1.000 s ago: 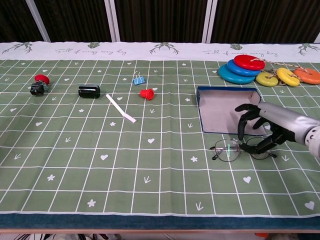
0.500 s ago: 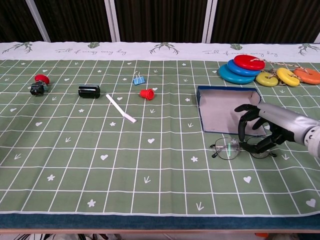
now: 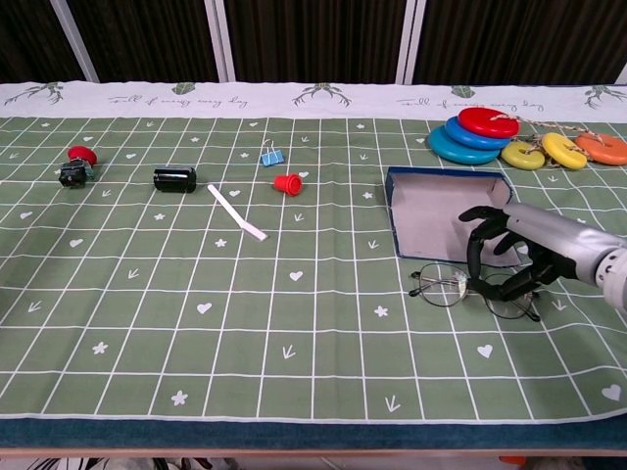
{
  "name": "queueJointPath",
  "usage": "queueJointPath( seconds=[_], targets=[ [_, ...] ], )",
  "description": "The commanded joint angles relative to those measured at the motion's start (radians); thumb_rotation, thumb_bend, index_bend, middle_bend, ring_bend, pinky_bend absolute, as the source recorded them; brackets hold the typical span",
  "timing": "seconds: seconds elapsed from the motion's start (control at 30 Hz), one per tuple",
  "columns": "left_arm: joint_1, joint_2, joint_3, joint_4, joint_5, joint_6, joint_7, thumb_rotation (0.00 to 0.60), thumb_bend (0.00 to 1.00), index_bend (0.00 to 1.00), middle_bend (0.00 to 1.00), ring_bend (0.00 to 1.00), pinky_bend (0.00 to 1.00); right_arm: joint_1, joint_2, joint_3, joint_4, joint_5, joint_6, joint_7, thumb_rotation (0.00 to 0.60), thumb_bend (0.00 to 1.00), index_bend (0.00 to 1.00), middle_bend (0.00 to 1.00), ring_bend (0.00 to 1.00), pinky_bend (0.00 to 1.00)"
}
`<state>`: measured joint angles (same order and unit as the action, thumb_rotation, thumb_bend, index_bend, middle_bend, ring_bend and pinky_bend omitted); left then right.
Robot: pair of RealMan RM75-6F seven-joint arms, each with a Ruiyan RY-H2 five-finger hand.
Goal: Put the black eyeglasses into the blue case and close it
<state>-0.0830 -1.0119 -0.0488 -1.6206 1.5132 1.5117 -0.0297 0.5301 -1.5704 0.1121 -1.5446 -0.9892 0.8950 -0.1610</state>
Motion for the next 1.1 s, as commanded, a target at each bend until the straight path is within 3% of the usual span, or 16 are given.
queueJointPath(
  seconds=[0.03,0.57,0.83,1.1],
  targets=[
    [0.0,0.0,0.0,0.0,0.0,-0.001,0.0,0.6,0.27,0.11,0.0,0.0,0.0,0.002,0.002,0.003,-0.002,-0.003,-0.004,0.007,0.6,0.5,0.61,0.09,0.11,0.22],
    [0.0,0.004,0.0,-0.004,-0.001,-0.001,-0.003,0.6,0.27,0.11,0.0,0.0,0.0,0.059,0.101,0.079,0.006,-0.119,-0.016,0.063,0.6,0.51,0.63,0.08,0.11,0.21],
    [0.001,0.002,0.0,-0.006,-0.003,0.0,0.001,0.6,0.27,0.11,0.0,0.0,0.0,0.113,0.138,0.111,0.066,-0.17,-0.05,0.086,0.6,0.52,0.65,0.07,0.1,0.2],
    [0.001,0.004,-0.003,-0.006,-0.005,0.002,-0.002,0.6,0.27,0.11,0.0,0.0,0.0,0.175,0.109,0.127,0.178,-0.179,-0.102,0.102,0.6,0.51,0.65,0.07,0.09,0.2]
  ],
)
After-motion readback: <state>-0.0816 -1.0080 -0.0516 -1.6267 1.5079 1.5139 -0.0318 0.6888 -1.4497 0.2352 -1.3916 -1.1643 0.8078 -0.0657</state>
